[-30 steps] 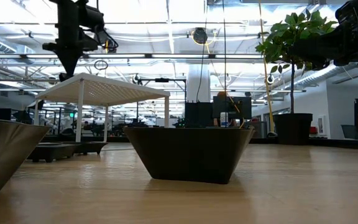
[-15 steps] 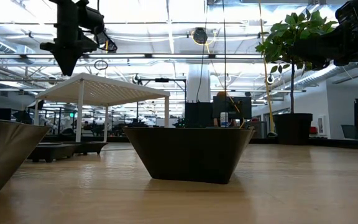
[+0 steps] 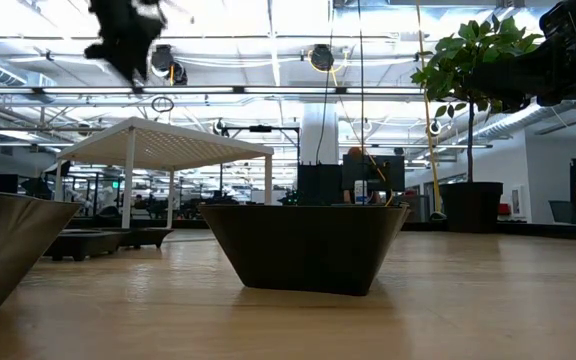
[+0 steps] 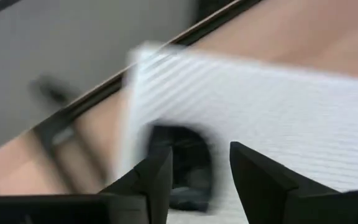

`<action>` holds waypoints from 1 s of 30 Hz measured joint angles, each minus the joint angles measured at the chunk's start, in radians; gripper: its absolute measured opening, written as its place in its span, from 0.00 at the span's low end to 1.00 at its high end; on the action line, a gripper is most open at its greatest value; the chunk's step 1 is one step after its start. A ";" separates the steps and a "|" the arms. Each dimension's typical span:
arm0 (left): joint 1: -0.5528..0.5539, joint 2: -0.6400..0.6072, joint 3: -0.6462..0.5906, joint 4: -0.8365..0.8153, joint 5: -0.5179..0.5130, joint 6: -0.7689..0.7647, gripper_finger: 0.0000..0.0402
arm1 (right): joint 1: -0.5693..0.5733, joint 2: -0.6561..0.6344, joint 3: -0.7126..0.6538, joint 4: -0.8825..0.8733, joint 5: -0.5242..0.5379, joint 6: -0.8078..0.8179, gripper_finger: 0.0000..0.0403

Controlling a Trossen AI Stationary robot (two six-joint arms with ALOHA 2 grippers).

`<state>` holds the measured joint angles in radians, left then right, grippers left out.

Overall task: Pick & Place Mini shaped plates
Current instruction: Put the black distorted square plate on the shelf

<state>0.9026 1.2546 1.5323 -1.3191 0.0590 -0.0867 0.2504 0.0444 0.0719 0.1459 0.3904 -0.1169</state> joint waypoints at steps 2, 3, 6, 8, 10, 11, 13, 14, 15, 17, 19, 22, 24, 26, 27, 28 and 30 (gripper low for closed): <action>-0.047 -0.053 0.012 0.040 0.126 -0.004 0.40 | 0.000 0.000 0.000 0.000 0.000 0.000 0.25; -0.076 -0.081 0.012 0.058 0.185 -0.009 0.39 | 0.000 0.000 0.000 0.000 0.000 0.000 0.25; -0.187 -0.170 0.012 0.084 0.280 -0.012 0.36 | 0.000 0.000 0.000 0.000 0.000 0.000 0.25; -0.267 -0.228 0.012 0.079 0.277 -0.021 0.34 | 0.000 0.000 0.000 0.000 0.000 0.000 0.25; -0.337 -0.289 0.012 0.068 0.245 -0.057 0.31 | 0.000 0.000 0.000 0.000 0.000 0.000 0.25; -0.369 -0.317 0.012 0.063 0.231 -0.080 0.30 | 0.000 0.000 0.000 0.000 0.000 0.000 0.25; -0.429 -0.371 0.005 0.062 0.226 -0.130 0.27 | 0.000 0.000 0.000 0.000 0.000 0.000 0.25; -0.458 -0.400 -0.005 0.064 0.224 -0.157 0.26 | 0.000 0.000 0.000 0.000 0.000 0.000 0.25; -0.483 -0.430 -0.020 0.065 0.224 -0.184 0.25 | 0.000 0.000 0.000 0.000 0.000 0.000 0.25; -0.527 -0.491 -0.066 0.089 0.211 -0.245 0.23 | 0.000 0.000 0.000 0.000 0.000 0.000 0.25; -0.559 -0.552 -0.133 0.114 0.191 -0.299 0.23 | 0.000 0.000 0.000 0.000 0.000 0.000 0.25; -0.586 -0.637 -0.238 0.128 0.155 -0.344 0.22 | 0.000 0.000 0.000 0.000 0.000 0.000 0.25; -0.592 -0.693 -0.312 0.142 0.138 -0.362 0.22 | 0.000 0.000 0.000 0.000 0.000 0.000 0.25; -0.592 -0.740 -0.388 0.205 0.136 -0.372 0.22 | 0.000 0.000 0.000 0.000 0.000 0.000 0.25; -0.591 -0.763 -0.430 0.250 0.148 -0.374 0.22 | 0.000 0.000 0.000 0.000 0.000 0.000 0.25; -0.591 -0.781 -0.472 0.307 0.174 -0.376 0.22 | 0.000 0.000 0.000 0.000 0.000 0.000 0.25; -0.592 -0.813 -0.564 0.452 0.255 -0.369 0.22 | 0.000 0.000 0.000 0.000 0.000 0.000 0.25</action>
<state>0.3111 0.4413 0.9685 -0.8674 0.3138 -0.4558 0.2507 0.0442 0.0719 0.1459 0.3904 -0.1166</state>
